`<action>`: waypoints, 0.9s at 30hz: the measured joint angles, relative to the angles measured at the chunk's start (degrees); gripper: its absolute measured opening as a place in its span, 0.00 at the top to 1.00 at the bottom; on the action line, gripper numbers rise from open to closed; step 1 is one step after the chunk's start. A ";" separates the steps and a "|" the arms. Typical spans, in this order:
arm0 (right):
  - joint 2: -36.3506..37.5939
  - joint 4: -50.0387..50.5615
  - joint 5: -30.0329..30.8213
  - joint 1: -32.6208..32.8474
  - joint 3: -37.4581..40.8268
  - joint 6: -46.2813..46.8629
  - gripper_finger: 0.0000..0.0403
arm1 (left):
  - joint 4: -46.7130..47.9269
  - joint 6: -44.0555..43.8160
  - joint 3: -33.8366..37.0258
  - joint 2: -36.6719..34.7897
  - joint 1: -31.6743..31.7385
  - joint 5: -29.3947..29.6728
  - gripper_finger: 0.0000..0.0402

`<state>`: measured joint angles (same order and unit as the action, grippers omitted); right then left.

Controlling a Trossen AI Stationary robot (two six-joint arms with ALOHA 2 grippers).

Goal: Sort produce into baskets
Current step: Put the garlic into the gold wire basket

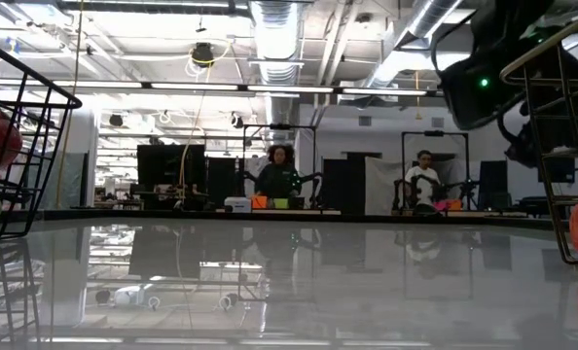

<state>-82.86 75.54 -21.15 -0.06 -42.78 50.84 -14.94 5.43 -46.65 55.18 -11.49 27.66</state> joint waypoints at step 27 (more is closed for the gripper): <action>-17.61 -3.97 -0.54 -0.08 -1.27 -13.68 0.39 | 0.00 2.51 0.00 0.00 0.00 -0.02 0.41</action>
<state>-100.47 71.57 -21.68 -0.14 -44.05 37.15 -14.94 7.94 -46.65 55.18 -11.49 27.64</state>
